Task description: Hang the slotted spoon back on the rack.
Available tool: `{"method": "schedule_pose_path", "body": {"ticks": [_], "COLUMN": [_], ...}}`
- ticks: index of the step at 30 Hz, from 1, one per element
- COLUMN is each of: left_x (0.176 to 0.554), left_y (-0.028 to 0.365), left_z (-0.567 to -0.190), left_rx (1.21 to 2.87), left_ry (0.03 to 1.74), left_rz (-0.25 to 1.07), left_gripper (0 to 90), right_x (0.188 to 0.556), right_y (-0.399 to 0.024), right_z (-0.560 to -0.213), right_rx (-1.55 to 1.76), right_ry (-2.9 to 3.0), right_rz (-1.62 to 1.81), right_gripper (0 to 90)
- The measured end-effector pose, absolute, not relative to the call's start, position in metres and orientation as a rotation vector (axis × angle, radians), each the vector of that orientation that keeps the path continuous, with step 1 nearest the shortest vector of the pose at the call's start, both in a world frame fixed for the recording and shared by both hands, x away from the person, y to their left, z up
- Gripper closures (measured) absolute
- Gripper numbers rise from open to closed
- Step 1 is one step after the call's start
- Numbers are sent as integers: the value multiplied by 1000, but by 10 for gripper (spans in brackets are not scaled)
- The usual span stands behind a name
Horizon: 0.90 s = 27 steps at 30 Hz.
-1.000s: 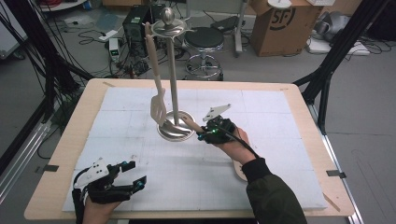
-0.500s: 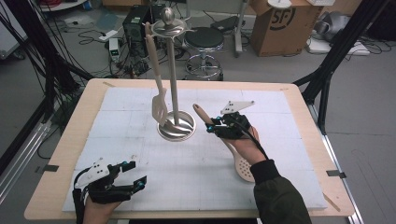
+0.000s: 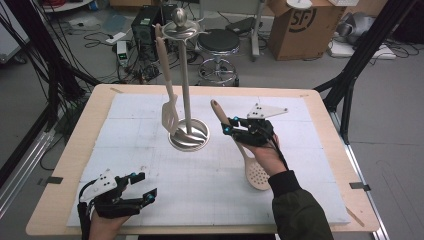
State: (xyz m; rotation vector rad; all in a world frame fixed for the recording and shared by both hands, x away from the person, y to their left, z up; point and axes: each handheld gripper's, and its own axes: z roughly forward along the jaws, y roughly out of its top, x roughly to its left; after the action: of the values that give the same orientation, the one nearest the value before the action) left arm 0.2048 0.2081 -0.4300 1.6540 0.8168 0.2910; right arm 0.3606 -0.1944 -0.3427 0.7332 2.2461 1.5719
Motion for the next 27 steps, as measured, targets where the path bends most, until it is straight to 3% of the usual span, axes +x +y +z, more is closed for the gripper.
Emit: {"method": "schedule_pose_path", "body": {"ticks": [27], "left_x": [205], "left_y": [207], "left_z": [-430], "left_rx": [1659], "left_ry": [818], "left_rz": [290], "left_gripper": [265], "right_x": [362], "right_y": [-207], "right_z": [-326], "right_rx": [833], "right_ry": [2024], "right_rz": [2029], "right_gripper": [708]}}
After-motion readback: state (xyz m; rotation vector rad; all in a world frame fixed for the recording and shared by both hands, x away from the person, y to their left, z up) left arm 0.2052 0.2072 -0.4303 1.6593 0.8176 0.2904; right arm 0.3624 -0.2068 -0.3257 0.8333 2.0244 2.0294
